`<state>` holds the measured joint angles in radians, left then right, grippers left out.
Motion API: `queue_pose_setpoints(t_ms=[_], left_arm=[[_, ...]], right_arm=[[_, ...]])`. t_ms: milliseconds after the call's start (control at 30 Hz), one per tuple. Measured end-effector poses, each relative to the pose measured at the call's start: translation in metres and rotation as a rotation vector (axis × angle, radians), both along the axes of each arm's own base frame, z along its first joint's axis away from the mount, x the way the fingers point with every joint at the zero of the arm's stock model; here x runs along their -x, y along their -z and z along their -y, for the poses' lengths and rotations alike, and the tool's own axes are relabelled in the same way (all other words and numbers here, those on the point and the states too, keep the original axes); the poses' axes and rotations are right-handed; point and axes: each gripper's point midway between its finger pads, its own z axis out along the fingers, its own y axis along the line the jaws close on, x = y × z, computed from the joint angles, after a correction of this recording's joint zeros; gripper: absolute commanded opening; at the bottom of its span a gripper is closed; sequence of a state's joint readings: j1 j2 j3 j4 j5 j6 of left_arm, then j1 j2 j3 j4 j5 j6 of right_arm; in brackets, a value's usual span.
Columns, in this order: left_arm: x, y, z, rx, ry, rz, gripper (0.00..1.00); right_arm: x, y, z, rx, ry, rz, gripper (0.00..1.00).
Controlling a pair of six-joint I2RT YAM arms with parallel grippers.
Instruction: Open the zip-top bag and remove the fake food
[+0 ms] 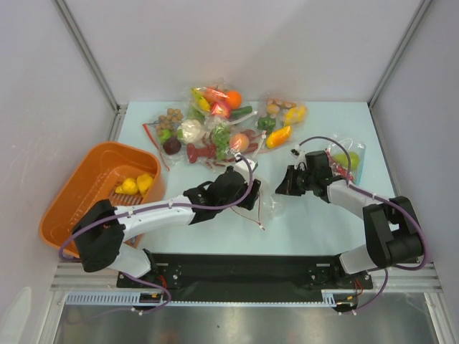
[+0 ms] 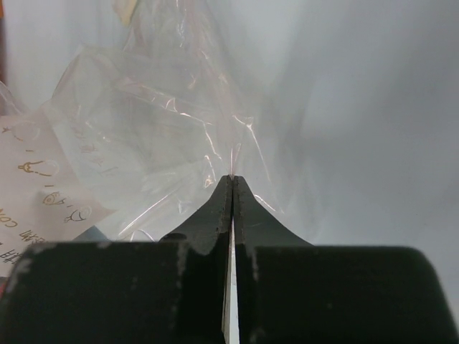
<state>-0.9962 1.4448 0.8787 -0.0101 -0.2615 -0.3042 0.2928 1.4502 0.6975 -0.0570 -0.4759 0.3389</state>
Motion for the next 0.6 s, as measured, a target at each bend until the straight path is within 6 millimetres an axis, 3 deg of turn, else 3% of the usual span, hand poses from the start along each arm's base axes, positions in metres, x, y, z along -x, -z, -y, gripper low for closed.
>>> queue_pose_setpoints(t_ms=[200, 433, 600], left_arm=[[0.003, -0.027, -0.007, 0.039, 0.011, 0.033, 0.41], [0.013, -0.075, -0.018, 0.15, 0.052, 0.066, 0.42], [0.013, -0.105, -0.042, 0.234, 0.042, 0.106, 0.43]], right_arm=[[-0.012, -0.003, 0.01, 0.029, 0.05, 0.021, 0.0], [-0.034, -0.01, 0.039, 0.054, 0.154, 0.047, 0.0], [-0.042, -0.017, 0.06, 0.091, 0.216, 0.075, 0.0]])
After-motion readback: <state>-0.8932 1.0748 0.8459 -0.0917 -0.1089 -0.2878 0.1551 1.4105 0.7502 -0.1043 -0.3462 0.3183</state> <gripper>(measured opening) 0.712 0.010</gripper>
